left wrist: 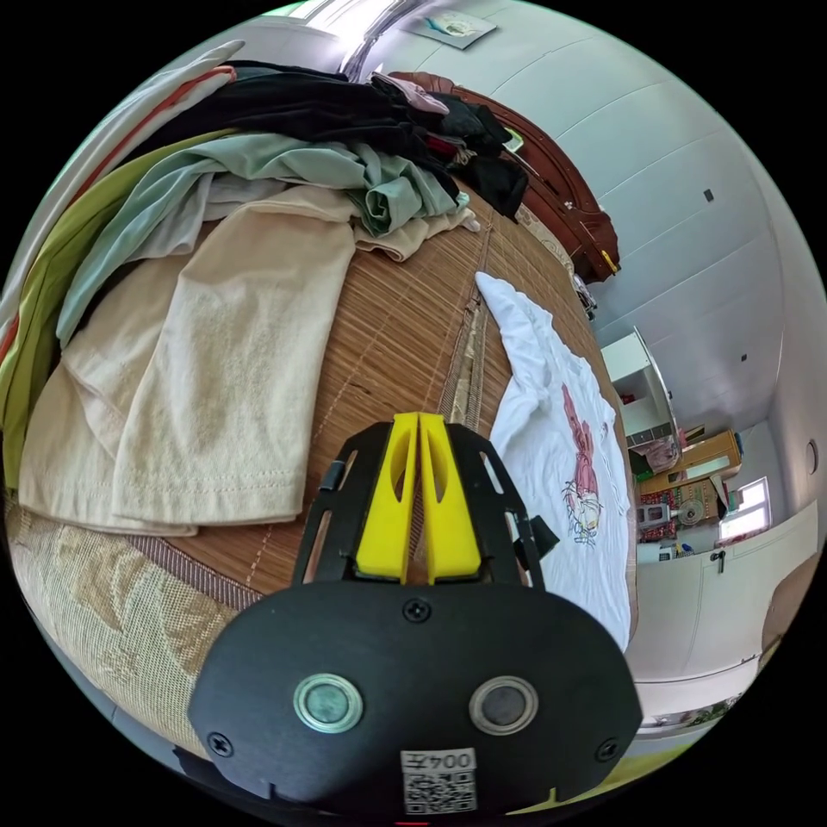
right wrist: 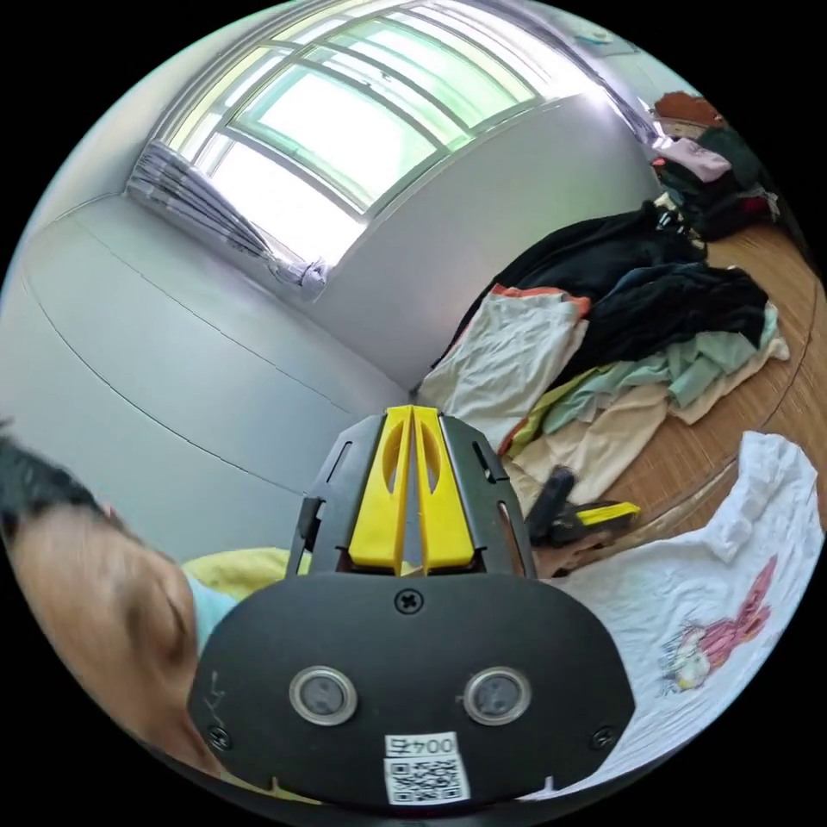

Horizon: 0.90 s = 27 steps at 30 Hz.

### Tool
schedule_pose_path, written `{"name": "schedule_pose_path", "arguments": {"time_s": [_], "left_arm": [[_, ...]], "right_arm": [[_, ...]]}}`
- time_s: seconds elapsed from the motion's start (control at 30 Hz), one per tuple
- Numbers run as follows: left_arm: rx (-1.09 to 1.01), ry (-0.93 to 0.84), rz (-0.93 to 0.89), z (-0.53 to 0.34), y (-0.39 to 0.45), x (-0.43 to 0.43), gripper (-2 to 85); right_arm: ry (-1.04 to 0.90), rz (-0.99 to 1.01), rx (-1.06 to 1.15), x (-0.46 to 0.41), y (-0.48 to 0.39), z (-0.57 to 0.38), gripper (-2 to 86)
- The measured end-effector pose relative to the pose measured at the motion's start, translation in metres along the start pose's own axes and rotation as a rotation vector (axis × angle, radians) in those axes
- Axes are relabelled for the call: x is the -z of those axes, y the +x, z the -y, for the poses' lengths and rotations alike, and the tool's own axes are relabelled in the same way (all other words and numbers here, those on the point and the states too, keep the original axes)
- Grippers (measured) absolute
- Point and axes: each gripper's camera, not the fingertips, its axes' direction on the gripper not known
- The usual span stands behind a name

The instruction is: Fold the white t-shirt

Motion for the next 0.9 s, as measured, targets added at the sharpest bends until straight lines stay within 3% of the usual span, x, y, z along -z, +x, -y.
{"name": "schedule_pose_path", "arguments": {"time_s": [0.1,0.17,0.23,0.33,0.5,0.9], "left_arm": [[-0.024,0.011,0.003,-0.007,0.008,0.006,0.0],[-0.092,0.033,-0.011,-0.013,0.021,0.012,0.1],[-0.242,0.087,-0.04,-0.026,0.049,0.021,0.1],[-0.419,0.144,-0.06,-0.046,0.084,0.03,0.2],[-0.661,0.123,0.055,-0.085,0.141,0.017,0.2],[-0.571,0.047,0.179,-0.093,0.159,-0.007,0.2]], "right_arm": [[0.079,-0.26,0.046,0.033,0.095,-0.01,0.1],[0.033,-0.537,-0.035,0.054,0.186,-0.022,2.4],[-0.041,-0.612,-0.131,0.066,0.247,-0.032,5.2],[-0.041,-0.537,-0.23,0.07,0.311,-0.042,7.8],[-0.178,-0.672,-0.283,0.032,0.362,-0.019,12.4],[-0.22,-0.499,-0.338,0.004,0.426,0.02,9.2]]}}
